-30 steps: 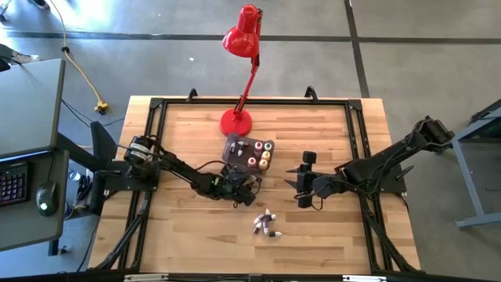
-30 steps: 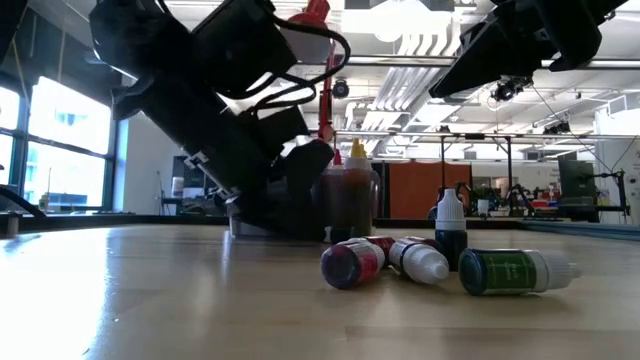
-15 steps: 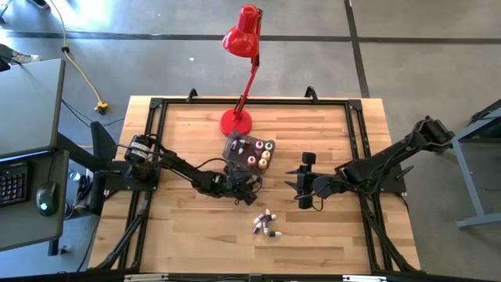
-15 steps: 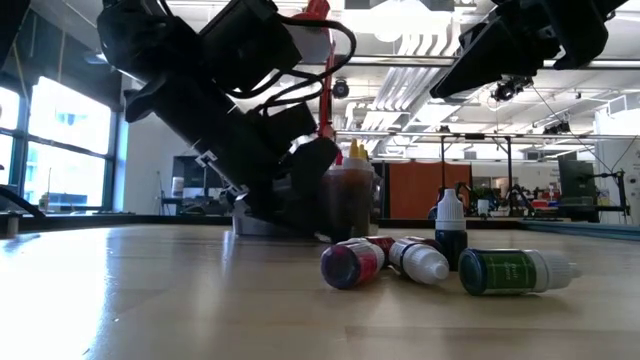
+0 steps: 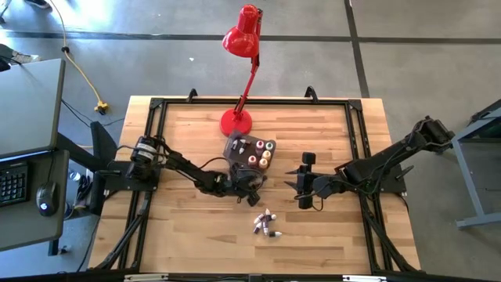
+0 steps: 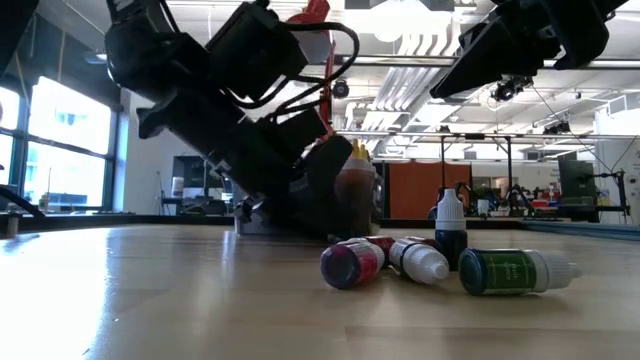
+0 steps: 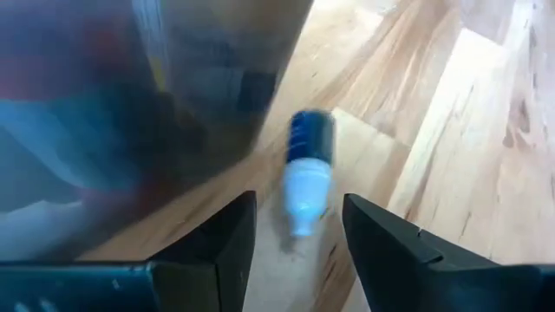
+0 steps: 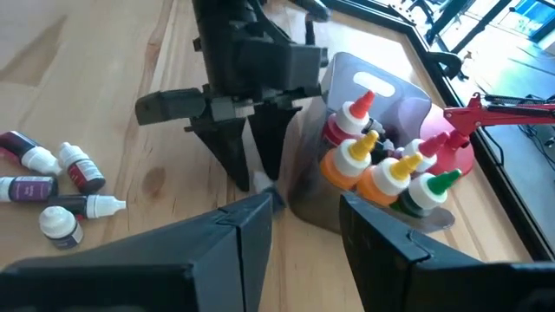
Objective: Pick & Place food coloring
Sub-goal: Put the right small blue food coloring bottle into the black bin
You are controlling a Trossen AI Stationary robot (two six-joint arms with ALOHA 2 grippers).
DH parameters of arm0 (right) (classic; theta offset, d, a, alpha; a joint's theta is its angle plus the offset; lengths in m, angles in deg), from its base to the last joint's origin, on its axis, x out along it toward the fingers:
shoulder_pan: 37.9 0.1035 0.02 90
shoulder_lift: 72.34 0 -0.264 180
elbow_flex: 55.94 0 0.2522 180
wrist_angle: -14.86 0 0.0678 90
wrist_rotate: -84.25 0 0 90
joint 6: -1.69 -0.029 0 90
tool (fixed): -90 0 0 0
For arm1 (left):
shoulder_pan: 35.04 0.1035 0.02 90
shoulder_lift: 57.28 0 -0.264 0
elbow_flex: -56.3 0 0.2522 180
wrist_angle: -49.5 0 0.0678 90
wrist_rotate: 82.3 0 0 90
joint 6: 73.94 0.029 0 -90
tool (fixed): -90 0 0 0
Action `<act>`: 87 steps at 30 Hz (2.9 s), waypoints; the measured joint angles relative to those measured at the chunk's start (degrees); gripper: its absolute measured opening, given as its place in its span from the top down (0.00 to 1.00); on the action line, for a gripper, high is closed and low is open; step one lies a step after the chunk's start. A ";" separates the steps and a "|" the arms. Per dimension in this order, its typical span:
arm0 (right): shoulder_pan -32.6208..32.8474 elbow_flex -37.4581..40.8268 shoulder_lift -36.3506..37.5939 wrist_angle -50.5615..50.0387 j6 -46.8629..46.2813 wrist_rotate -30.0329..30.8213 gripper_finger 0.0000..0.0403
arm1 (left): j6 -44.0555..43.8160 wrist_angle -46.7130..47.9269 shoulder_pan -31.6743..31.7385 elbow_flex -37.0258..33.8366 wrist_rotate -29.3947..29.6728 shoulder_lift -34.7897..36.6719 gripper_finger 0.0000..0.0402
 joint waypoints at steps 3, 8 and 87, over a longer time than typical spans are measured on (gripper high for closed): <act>0.00 0.00 0.00 0.00 -0.12 -0.30 0.68 | -0.03 -0.37 0.53 0.89 -2.30 -0.48 0.57; 0.00 0.00 0.00 0.00 -0.02 -1.32 0.68 | 1.76 0.03 0.45 3.32 -7.42 -0.67 0.57; -14.47 8.18 -31.23 28.71 -13.58 -18.16 0.83 | 21.58 113.52 -0.65 81.99 22.13 -0.54 0.57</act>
